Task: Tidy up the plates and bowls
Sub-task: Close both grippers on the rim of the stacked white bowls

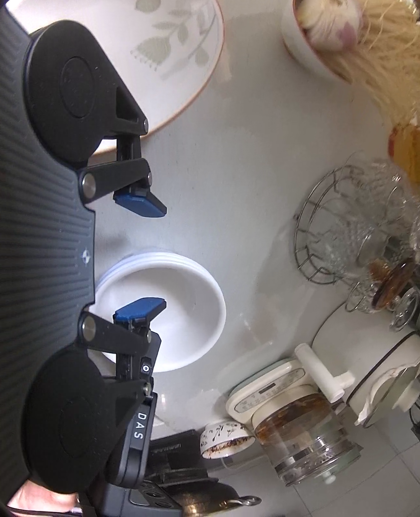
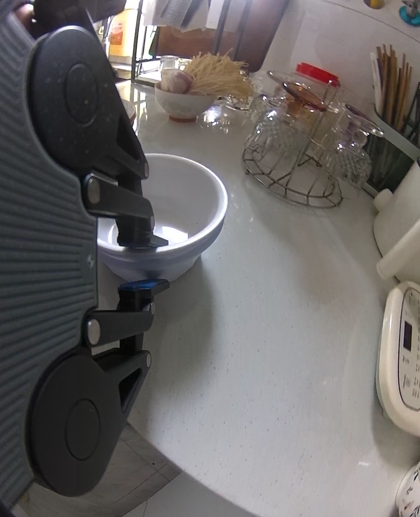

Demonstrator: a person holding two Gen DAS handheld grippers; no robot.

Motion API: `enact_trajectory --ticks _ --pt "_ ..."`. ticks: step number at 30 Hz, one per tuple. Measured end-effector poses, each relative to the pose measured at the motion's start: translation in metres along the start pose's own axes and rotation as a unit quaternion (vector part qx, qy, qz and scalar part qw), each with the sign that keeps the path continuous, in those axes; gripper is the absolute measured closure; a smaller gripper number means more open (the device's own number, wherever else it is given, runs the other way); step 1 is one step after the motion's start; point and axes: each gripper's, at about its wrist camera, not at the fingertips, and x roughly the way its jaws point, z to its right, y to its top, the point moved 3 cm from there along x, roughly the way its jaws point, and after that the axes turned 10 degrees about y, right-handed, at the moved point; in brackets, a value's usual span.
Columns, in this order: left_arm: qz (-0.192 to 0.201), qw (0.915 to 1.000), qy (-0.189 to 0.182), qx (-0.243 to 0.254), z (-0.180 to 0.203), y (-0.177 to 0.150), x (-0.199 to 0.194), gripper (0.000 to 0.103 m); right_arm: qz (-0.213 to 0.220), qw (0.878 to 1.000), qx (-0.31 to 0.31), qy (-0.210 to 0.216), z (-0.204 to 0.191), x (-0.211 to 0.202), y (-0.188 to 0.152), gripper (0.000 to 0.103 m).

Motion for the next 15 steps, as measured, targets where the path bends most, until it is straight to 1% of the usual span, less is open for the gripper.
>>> enact_trajectory --ticks 3,8,15 --pt "-0.014 0.9999 -0.007 0.002 0.005 0.002 0.01 0.042 0.0 1.0 0.003 -0.001 0.005 -0.002 0.0 0.081" --pt "-0.034 0.9992 -0.02 -0.009 0.014 0.002 0.026 0.043 -0.004 1.0 0.004 0.001 0.007 -0.001 -0.001 0.081" --pt "-0.041 0.9991 -0.013 0.004 0.023 0.002 0.038 0.044 -0.004 1.0 -0.006 0.0 0.008 -0.004 -0.001 0.081"
